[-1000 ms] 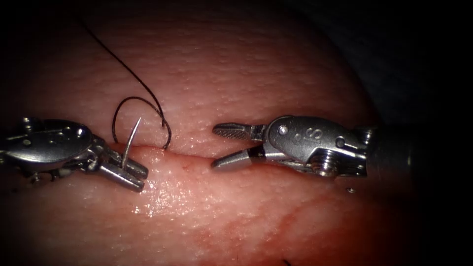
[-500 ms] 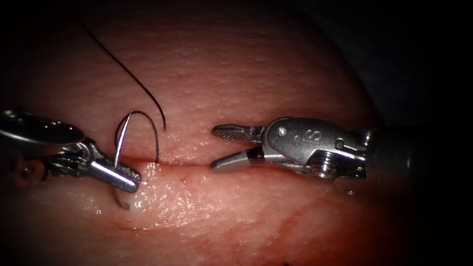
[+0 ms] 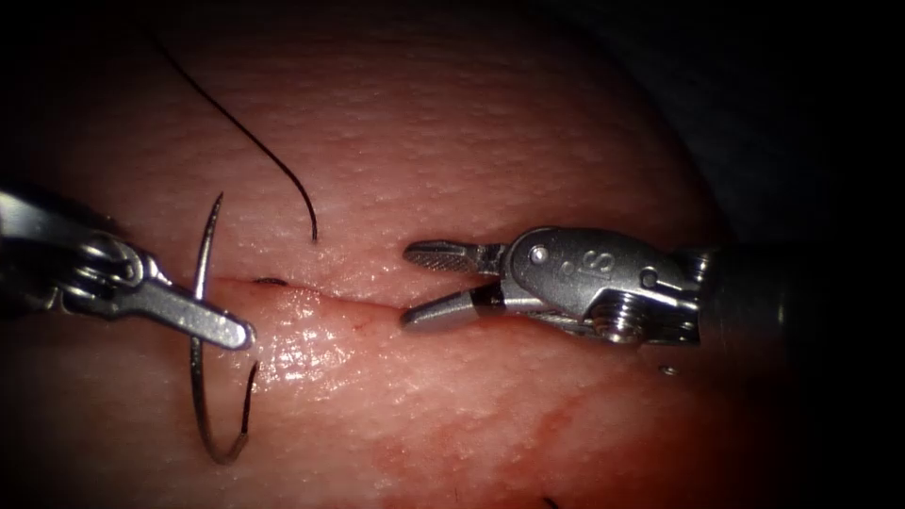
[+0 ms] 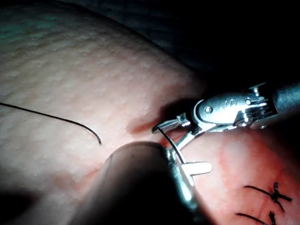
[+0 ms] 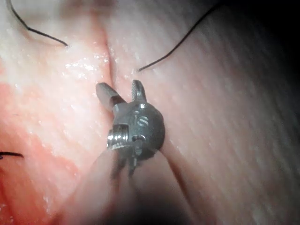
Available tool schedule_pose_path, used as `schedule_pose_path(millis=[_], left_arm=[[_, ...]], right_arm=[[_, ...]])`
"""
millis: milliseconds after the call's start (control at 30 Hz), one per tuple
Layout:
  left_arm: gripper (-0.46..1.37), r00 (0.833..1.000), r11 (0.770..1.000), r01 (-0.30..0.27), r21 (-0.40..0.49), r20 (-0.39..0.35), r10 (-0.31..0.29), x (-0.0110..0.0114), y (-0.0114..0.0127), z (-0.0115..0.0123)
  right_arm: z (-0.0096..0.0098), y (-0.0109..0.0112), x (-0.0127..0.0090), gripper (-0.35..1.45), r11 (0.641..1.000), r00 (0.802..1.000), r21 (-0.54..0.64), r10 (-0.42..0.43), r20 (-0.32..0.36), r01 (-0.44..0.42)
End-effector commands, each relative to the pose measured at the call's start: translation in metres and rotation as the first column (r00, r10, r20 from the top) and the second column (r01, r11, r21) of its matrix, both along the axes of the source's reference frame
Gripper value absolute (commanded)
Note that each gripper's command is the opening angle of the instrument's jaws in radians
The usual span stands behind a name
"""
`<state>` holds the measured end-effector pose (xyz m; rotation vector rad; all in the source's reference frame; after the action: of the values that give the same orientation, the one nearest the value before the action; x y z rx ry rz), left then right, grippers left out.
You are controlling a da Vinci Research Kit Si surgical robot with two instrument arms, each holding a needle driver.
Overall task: Wound Closure
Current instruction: With the left tool grasp the needle and pull it through the incision
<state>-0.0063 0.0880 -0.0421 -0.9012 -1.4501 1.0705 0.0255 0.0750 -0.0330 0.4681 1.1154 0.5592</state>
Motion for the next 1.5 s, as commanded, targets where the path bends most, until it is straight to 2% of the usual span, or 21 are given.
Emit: schedule_pose_path(millis=[33, 133, 200, 233, 367, 400, 467, 533, 700, 733, 767, 833, 967, 1000, 1033, 1067, 1167, 1300, 1367, 1433, 1500], left_arm=[[-0.35, 1.000, 0.997, 0.023, -0.073, 0.017, -0.021, 0.0001, 0.0004, -0.0010], [-0.35, 0.998, 0.977, 0.060, -0.205, 0.020, -0.057, 0.0002, 0.0016, -0.0029], [-0.35, 0.996, 0.942, 0.086, -0.324, 0.025, -0.082, 0.0005, 0.0027, -0.0047], [-0.35, 0.995, 0.915, 0.101, -0.391, 0.025, -0.099, 0.0007, 0.0033, -0.0058], [-0.35, 0.990, 0.859, 0.126, -0.497, 0.015, -0.137, 0.0013, 0.0047, -0.0083], [-0.35, 0.984, 0.816, 0.144, -0.560, -0.008, -0.179, 0.0018, 0.0056, -0.0095], [-0.35, 0.981, 0.777, 0.146, -0.612, -0.014, -0.195, 0.0020, 0.0062, -0.0103], [-0.35, 0.975, 0.719, 0.144, -0.680, -0.028, -0.222, 0.0022, 0.0068, -0.0111], [-0.35, 0.957, 0.622, 0.132, -0.772, -0.064, -0.283, 0.0021, 0.0080, -0.0118], [-0.35, 0.949, 0.585, 0.127, -0.801, -0.072, -0.306, 0.0020, 0.0085, -0.0119], [-0.35, 0.949, 0.576, 0.127, -0.807, -0.071, -0.309, 0.0020, 0.0086, -0.0119], [-0.35, 0.941, 0.521, 0.105, -0.847, -0.085, -0.329, 0.0020, 0.0092, -0.0120], [-0.35, 0.928, 0.397, 0.044, -0.917, -0.110, -0.356, 0.0019, 0.0108, -0.0126], [-0.35, 0.924, 0.379, 0.032, -0.925, -0.116, -0.363, 0.0019, 0.0110, -0.0127], [-0.35, 0.919, 0.333, 0.004, -0.943, -0.128, -0.373, 0.0019, 0.0116, -0.0131], [-0.35, 0.915, 0.314, -0.007, -0.949, -0.133, -0.382, 0.0020, 0.0118, -0.0133], [-0.35, 0.894, 0.231, -0.051, -0.972, -0.147, -0.422, 0.0021, 0.0129, -0.0142], [-0.35, 0.872, 0.131, -0.094, -0.987, -0.145, -0.467, 0.0026, 0.0137, -0.0153], [-0.35, 0.868, 0.098, -0.113, -0.989, -0.146, -0.475, 0.0029, 0.0139, -0.0156], [-0.35, 0.859, 0.048, -0.143, -0.989, -0.148, -0.491, 0.0033, 0.0143, -0.0161], [-0.35, 0.851, 0.016, -0.156, -0.988, -0.142, -0.505, 0.0037, 0.0148, -0.0164]], right_arm=[[0.0000, 0.0000, 0.0000, 0.30, 1.000, 1.000, -0.001, 0.001, 0.001, -0.001], [0.0000, 0.0000, 0.0000, 0.30, 1.000, 1.000, -0.001, 0.001, 0.001, -0.001], [0.0000, 0.0000, 0.0000, 0.30, 1.000, 1.000, -0.001, 0.001, 0.001, -0.001], [0.0000, -0.0001, 0.0000, 0.30, 1.000, 1.000, -0.001, 0.001, 0.001, -0.001], [-0.0001, -0.0002, 0.0000, 0.30, 1.000, 1.000, -0.001, 0.000, 0.001, 0.000], [-0.0002, -0.0003, 0.0000, 0.30, 1.000, 1.000, 0.000, 0.000, 0.000, 0.000], [-0.0002, -0.0003, 0.0000, 0.29, 1.000, 1.000, 0.000, 0.000, 0.000, 0.000], [-0.0002, -0.0003, 0.0000, 0.29, 1.000, 1.000, 0.000, 0.000, 0.000, 0.000], [-0.0002, -0.0003, 0.0000, 0.29, 1.000, 1.000, 0.000, 0.000, 0.000, 0.000], [-0.0002, -0.0003, 0.0000, 0.29, 1.000, 1.000, 0.000, 0.000, 0.000, 0.000], [-0.0002, -0.0003, 0.0000, 0.29, 1.000, 1.000, 0.000, 0.000, 0.000, 0.000], [-0.0002, -0.0003, 0.0000, 0.28, 1.000, 1.000, 0.000, 0.000, 0.000, 0.000], [-0.0002, -0.0003, 0.0000, 0.27, 1.000, 1.000, 0.000, 0.000, 0.000, 0.000], [-0.0002, -0.0003, 0.0000, 0.27, 1.000, 1.000, 0.000, 0.000, 0.000, 0.000], [-0.0002, -0.0003, 0.0000, 0.26, 1.000, 1.000, 0.000, 0.000, 0.000, 0.000], [-0.0002, -0.0003, 0.0000, 0.26, 1.000, 1.000, 0.000, 0.000, 0.000, 0.000], [-0.0002, -0.0003, 0.0000, 0.26, 1.000, 1.000, 0.000, 0.000, 0.000, 0.000], [-0.0003, -0.0004, 0.0000, 0.25, 1.000, 1.000, 0.000, 0.000, 0.000, 0.000], [-0.0003, -0.0004, 0.0000, 0.26, 1.000, 1.000, 0.000, 0.000, 0.000, 0.000], [-0.0003, -0.0004, 0.0000, 0.26, 1.000, 1.000, 0.000, 0.000, 0.000, 0.000], [-0.0003, -0.0005, 0.0000, 0.26, 1.000, 1.000, 0.000, 0.000, 0.000, 0.000]])
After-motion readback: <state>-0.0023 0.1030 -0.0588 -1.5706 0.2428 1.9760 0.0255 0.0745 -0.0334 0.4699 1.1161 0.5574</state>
